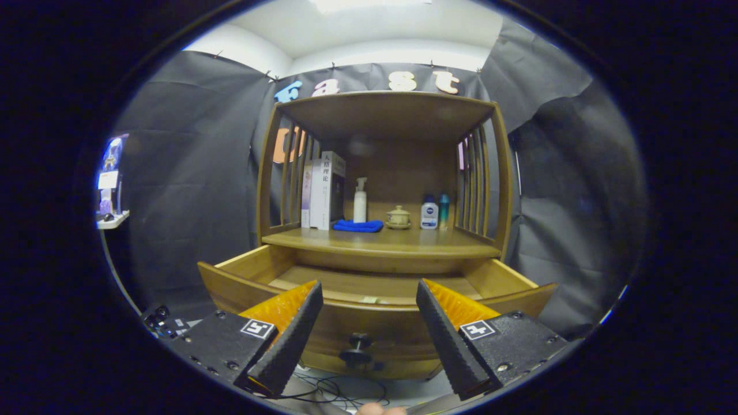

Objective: Pull open the drawer, take out the items inside it, and place them on the countertop above the cabinet.

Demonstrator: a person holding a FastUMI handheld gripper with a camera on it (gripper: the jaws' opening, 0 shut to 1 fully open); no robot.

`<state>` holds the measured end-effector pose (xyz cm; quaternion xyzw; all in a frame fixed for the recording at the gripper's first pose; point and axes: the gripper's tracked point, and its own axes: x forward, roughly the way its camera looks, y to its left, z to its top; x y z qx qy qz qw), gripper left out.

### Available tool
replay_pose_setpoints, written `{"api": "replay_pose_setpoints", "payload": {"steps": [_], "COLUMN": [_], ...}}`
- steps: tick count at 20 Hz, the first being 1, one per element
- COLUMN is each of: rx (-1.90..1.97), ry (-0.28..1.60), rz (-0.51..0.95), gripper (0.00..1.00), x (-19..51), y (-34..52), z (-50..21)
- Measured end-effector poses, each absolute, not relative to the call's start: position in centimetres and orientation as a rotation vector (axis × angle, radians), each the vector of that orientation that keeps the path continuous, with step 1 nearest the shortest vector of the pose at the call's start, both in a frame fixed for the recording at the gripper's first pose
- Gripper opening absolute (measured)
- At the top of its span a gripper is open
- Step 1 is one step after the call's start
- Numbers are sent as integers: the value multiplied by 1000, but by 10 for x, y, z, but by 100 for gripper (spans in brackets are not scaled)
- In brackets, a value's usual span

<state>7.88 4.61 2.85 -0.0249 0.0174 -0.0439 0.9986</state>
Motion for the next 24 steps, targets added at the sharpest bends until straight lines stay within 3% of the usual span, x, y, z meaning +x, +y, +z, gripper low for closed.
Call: {"api": "replay_pose_setpoints", "payload": {"steps": [5,13,21,24], "rx": [-63,0,48,32], "ry": [117,618,867,914], "rz": [-58,30,52,52], "gripper": [100,99,82,72], "x": [115,186,201,201], "y": [37,32,42,42], "z": [56,3,-39,-53]}}
